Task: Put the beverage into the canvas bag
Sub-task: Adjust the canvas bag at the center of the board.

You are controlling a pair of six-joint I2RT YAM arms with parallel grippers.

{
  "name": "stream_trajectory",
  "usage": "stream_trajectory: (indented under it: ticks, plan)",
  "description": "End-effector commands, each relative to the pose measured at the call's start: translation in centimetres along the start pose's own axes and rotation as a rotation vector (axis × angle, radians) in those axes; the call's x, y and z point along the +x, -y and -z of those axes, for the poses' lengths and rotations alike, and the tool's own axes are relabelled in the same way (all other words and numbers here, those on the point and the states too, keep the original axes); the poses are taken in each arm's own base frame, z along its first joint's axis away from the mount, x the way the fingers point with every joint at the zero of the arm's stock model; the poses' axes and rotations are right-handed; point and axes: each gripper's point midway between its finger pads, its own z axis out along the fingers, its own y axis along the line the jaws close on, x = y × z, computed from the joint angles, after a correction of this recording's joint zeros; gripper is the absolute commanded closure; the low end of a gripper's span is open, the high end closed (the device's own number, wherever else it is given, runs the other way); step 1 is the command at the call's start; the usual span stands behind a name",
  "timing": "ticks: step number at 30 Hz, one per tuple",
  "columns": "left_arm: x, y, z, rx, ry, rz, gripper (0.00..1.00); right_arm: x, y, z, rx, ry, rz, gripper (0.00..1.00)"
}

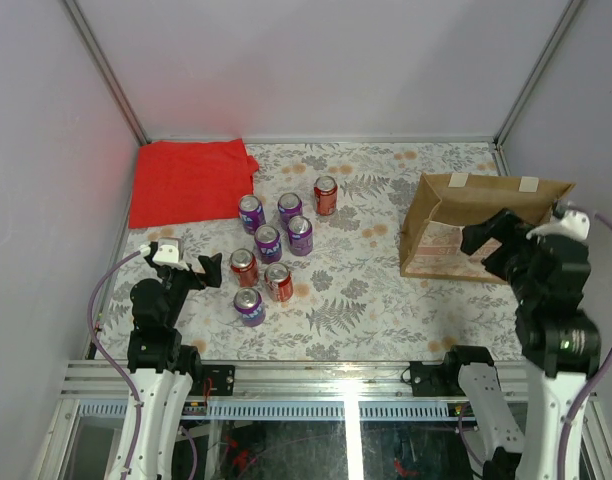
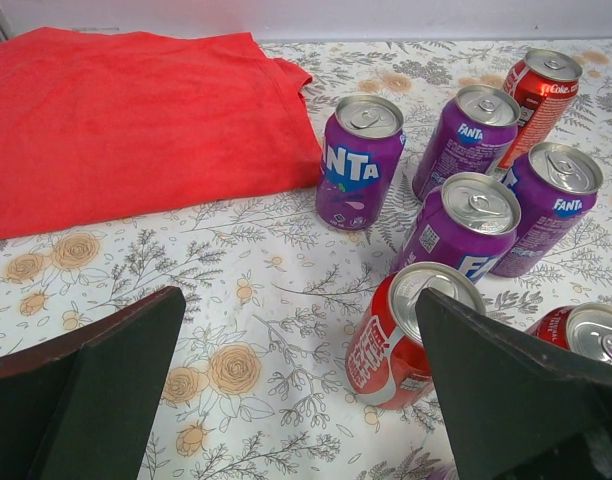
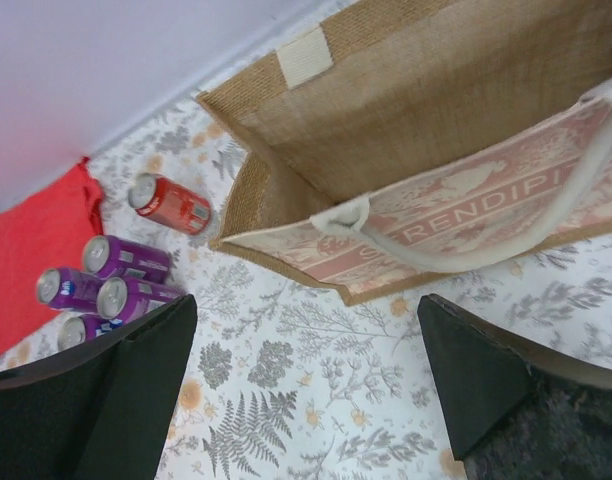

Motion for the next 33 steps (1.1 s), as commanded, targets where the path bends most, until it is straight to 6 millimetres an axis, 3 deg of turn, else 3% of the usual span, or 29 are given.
stream_trajectory:
  ticks: [1,5,8,15,20,26,33]
  plan:
    - [-1.1,0.5,0.1,0.028,0.024,-0.019,0.0,0.7,2.2,-0.6,0.222,-0.285,0.103,0.01]
    - [-1.0,0.7,0.1,0.042,0.021,-0.033,0.0,-1.1,0.8,-1.6,0.213,-0.26,0.047,0.01]
    - [-1.1,0.7,0.2,0.04,0.019,-0.041,0.0,-1.0,-0.4,-2.8,0.177,-0.258,-0.052,0.04]
    - [-1.3,0.6,0.3,0.034,0.017,-0.036,0.0,0.7,1.8,-4.0,0.36,-0.231,-0.319,0.12]
    - [-1.1,0.9,0.2,0.046,0.017,-0.025,0.0,0.4,2.4,-4.5,0.409,-0.158,-0.442,0.14]
    - [-1.2,0.9,0.2,0.046,0.02,-0.025,0.0,-1.2,2.1,-5.3,0.377,-0.035,-0.552,0.16]
    - [-1.2,1.0,0.3,0.049,0.02,-0.024,0.0,0.1,3.1,-6.7,0.454,-0.07,-0.588,0.17]
